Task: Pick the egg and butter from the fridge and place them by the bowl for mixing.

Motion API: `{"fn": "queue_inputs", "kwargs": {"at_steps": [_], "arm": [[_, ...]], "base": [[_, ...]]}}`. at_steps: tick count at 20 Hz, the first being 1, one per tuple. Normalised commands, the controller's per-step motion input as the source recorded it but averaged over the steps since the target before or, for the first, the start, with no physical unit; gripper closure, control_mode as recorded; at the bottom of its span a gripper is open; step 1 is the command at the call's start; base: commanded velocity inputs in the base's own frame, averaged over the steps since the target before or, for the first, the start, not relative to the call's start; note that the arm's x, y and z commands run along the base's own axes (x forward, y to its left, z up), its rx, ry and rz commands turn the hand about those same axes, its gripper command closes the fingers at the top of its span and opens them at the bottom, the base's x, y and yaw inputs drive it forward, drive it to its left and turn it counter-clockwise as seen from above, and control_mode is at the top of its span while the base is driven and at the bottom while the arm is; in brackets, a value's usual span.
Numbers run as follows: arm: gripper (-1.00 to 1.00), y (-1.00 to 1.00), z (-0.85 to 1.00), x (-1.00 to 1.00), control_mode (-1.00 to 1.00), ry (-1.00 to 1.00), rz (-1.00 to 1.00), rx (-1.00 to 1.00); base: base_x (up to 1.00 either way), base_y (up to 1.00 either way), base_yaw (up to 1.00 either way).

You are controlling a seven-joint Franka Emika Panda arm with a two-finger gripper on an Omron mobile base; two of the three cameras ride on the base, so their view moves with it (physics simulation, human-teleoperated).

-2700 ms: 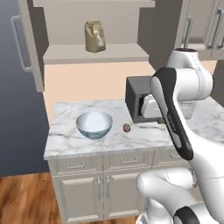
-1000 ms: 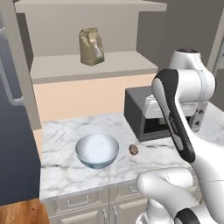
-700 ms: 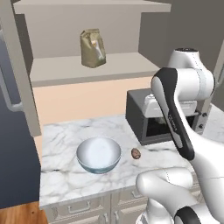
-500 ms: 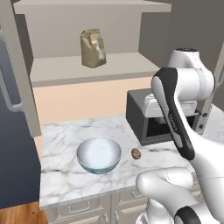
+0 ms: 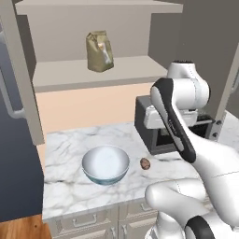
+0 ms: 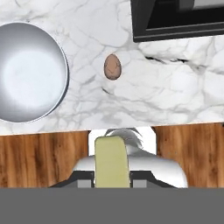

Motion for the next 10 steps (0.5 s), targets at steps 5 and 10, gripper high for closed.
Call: {"fn": "queue_inputs", "kwargs": {"at_steps": [5, 10], "arm": [[1.00, 0.03, -0.88, 0.82, -1.00, 0.16, 0.01, 0.00], [1.00, 0.00, -0.88, 0.50, -1.00, 0.08, 0.01, 0.00]], "base": [[0.00, 0.00, 0.00], [0.00, 0.00, 0.00]]}}
